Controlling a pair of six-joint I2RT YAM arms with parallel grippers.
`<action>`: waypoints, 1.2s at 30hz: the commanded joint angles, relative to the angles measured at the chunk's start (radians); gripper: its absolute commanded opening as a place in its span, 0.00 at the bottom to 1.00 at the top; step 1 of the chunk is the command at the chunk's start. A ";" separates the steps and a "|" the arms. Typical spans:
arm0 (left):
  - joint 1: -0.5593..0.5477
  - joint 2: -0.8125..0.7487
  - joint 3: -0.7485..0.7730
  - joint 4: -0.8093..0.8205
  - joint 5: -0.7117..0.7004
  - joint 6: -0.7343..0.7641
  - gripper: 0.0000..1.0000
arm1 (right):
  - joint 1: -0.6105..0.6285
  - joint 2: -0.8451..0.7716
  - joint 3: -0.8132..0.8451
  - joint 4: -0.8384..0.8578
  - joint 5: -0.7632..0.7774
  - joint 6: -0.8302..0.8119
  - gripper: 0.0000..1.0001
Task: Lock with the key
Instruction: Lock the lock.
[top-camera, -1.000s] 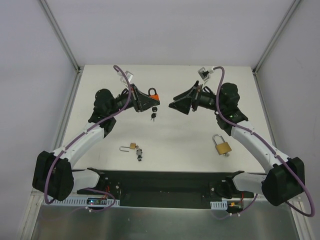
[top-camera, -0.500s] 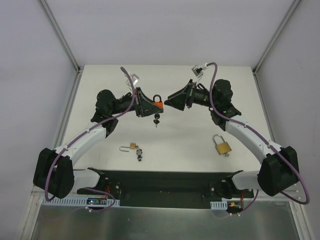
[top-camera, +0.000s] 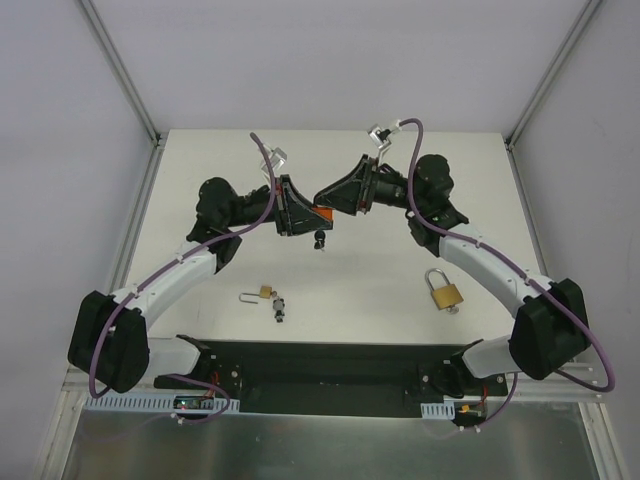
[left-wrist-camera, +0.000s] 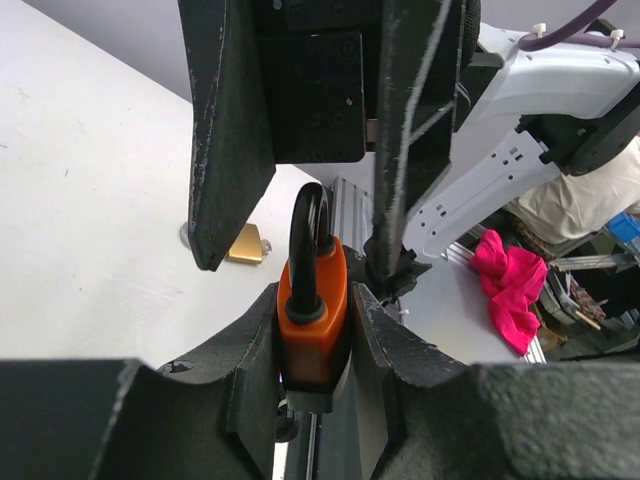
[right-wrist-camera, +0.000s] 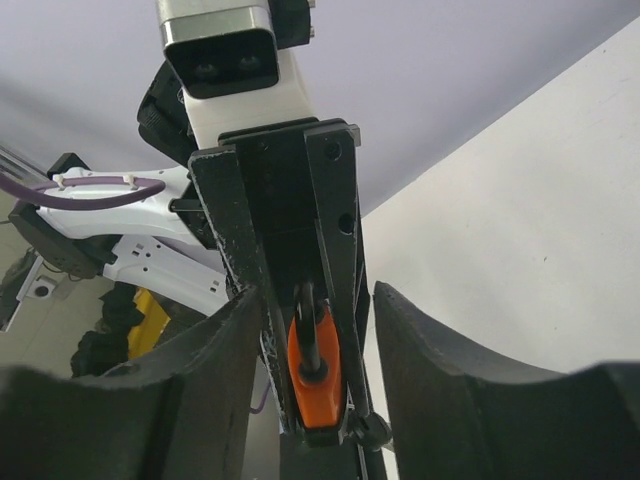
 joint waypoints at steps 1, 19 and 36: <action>-0.017 0.000 0.053 0.094 0.009 -0.008 0.00 | 0.011 0.005 0.045 0.054 -0.020 0.005 0.47; -0.028 0.028 0.074 0.079 0.023 -0.010 0.19 | 0.017 -0.019 0.056 -0.075 -0.005 -0.092 0.01; -0.016 -0.049 -0.024 -0.019 -0.031 0.087 0.70 | -0.044 -0.173 -0.011 -0.090 0.125 -0.095 0.01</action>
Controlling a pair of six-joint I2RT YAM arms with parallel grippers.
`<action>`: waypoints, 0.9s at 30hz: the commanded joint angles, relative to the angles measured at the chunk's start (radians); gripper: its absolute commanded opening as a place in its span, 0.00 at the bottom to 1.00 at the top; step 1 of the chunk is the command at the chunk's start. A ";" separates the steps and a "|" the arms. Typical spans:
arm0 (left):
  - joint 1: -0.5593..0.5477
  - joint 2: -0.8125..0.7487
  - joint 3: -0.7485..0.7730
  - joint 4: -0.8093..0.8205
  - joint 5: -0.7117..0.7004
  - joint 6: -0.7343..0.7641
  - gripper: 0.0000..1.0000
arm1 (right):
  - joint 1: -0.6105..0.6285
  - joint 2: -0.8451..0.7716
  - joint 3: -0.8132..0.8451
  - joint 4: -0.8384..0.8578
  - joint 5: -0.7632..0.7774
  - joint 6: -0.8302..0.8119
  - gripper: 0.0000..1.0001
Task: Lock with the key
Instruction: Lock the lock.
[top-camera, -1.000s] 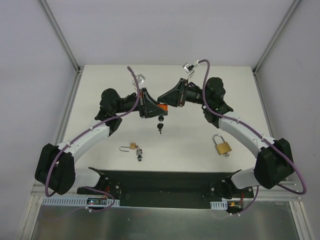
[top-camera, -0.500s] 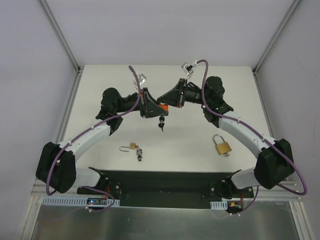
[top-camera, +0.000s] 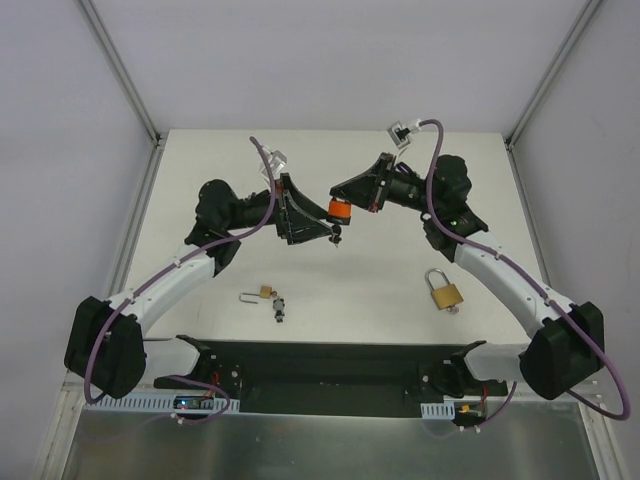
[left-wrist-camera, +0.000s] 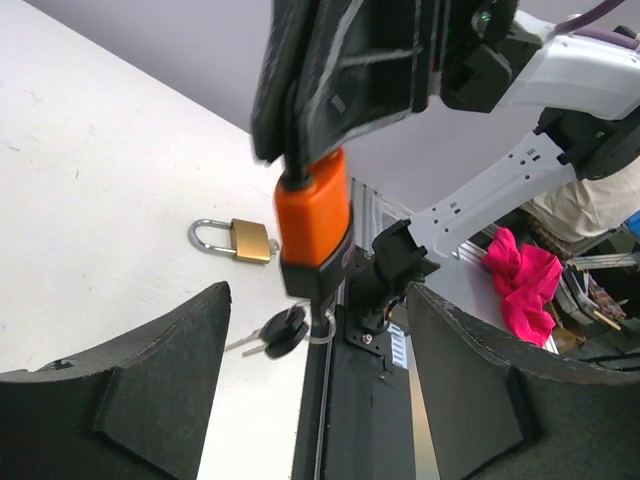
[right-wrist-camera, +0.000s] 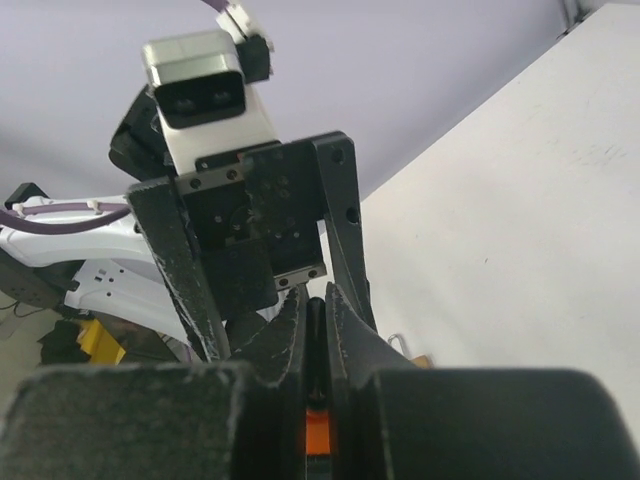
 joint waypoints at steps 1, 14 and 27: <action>0.000 -0.009 -0.020 0.034 0.003 0.030 0.70 | -0.016 -0.081 -0.005 0.064 0.049 -0.004 0.01; -0.054 0.070 0.006 0.130 0.034 -0.011 0.69 | -0.031 -0.101 -0.017 0.072 0.065 -0.002 0.01; -0.087 0.170 -0.010 0.345 0.051 -0.139 0.41 | -0.045 -0.104 -0.026 0.093 0.063 0.010 0.01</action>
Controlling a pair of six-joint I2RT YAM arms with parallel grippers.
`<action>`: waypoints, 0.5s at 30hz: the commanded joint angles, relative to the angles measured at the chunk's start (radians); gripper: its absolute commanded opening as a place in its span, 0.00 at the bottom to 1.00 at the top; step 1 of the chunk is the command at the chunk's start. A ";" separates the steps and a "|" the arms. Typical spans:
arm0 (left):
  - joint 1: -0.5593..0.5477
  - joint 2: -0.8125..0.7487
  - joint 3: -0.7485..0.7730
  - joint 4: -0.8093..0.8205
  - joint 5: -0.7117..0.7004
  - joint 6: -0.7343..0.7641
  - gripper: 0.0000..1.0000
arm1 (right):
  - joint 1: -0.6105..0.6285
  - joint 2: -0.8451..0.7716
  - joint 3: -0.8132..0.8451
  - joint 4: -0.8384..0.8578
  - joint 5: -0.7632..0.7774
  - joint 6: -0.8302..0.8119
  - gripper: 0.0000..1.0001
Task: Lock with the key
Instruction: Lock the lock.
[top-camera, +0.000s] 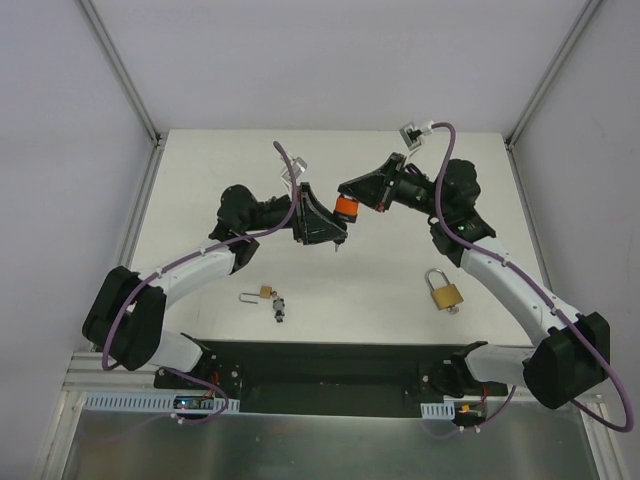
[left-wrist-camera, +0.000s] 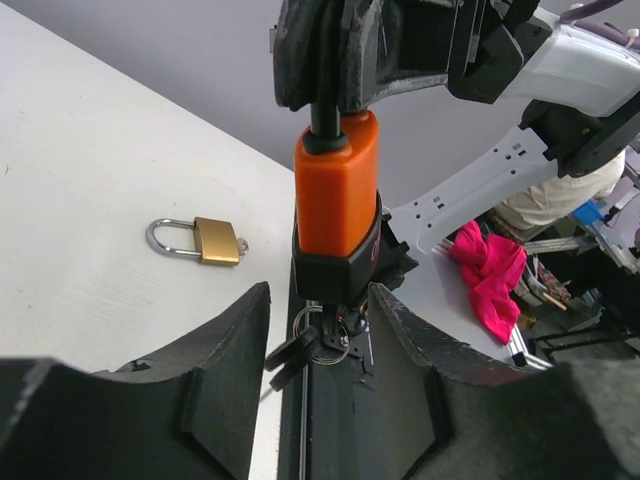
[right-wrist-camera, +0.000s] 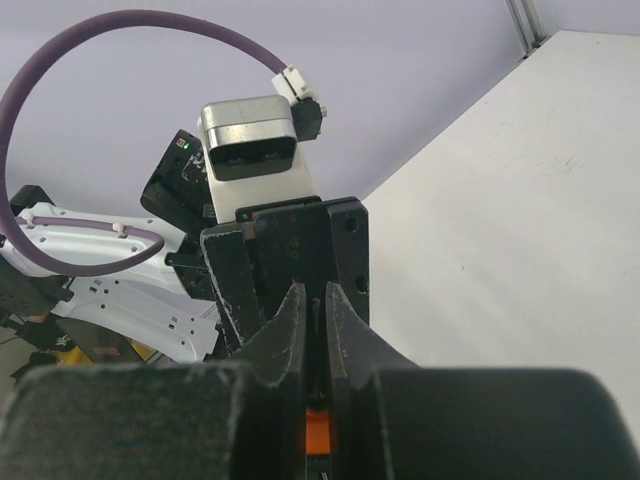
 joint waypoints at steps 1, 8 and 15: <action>-0.015 0.019 0.008 0.130 0.041 -0.045 0.39 | -0.015 -0.043 0.012 0.090 0.009 0.012 0.01; -0.020 0.026 0.000 0.150 0.059 -0.059 0.01 | -0.024 -0.046 0.006 0.092 0.011 0.012 0.01; -0.018 0.012 -0.025 0.150 0.058 -0.056 0.00 | -0.033 -0.051 0.003 0.092 0.014 0.014 0.01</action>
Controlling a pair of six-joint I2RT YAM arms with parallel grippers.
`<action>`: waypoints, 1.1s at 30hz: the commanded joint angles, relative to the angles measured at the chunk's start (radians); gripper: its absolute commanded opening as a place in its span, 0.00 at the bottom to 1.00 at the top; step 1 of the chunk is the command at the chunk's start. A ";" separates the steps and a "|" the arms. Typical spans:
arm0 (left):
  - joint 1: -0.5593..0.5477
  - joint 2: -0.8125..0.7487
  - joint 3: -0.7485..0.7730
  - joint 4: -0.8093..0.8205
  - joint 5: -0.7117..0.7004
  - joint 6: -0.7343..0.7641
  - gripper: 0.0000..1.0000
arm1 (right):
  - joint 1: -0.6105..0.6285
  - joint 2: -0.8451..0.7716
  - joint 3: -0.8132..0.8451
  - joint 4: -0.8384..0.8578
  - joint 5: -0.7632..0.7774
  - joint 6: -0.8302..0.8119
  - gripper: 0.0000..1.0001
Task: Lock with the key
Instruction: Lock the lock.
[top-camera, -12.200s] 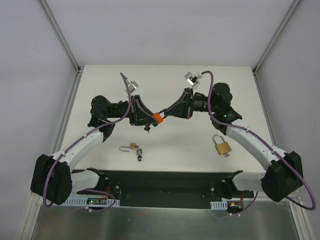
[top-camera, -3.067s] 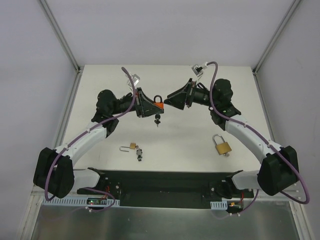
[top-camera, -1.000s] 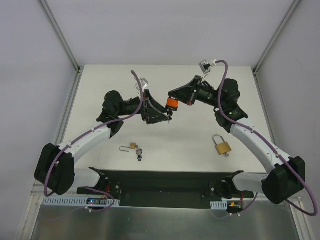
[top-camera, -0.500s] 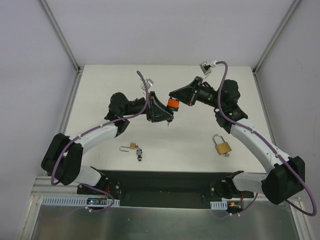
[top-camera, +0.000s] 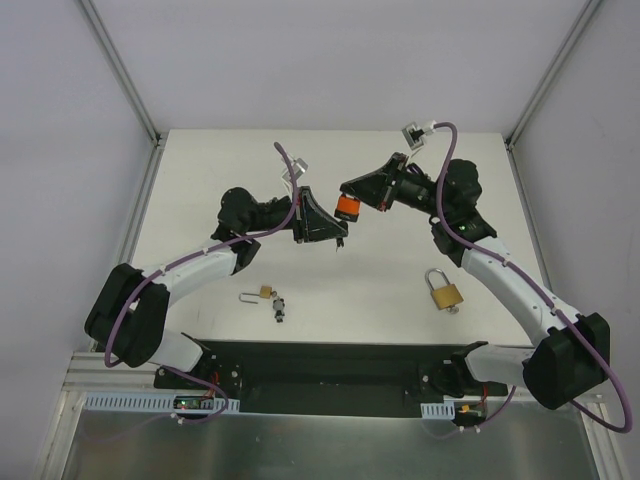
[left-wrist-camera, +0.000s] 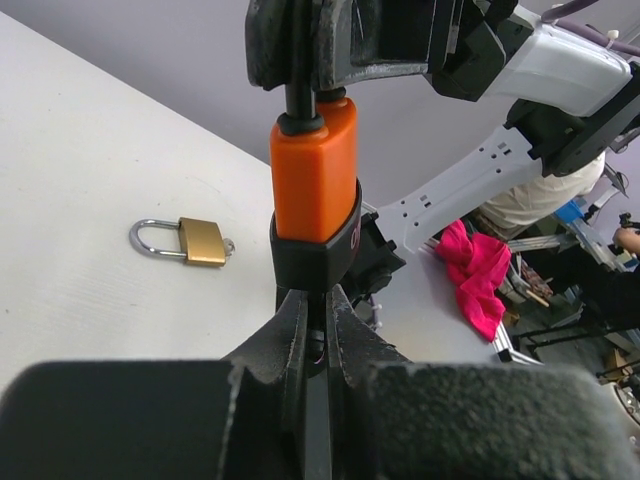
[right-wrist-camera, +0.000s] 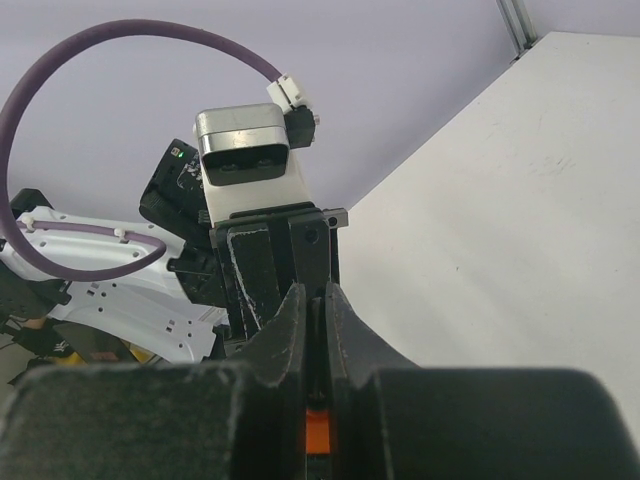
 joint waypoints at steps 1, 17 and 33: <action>-0.012 -0.018 -0.019 0.076 0.031 0.005 0.00 | -0.015 -0.050 0.006 0.088 0.015 0.008 0.01; -0.035 -0.019 -0.094 0.104 0.009 -0.007 0.00 | -0.026 -0.076 -0.034 0.110 0.082 0.013 0.01; -0.049 0.039 -0.128 0.286 0.036 -0.109 0.00 | -0.044 -0.081 -0.111 0.379 0.038 0.105 0.01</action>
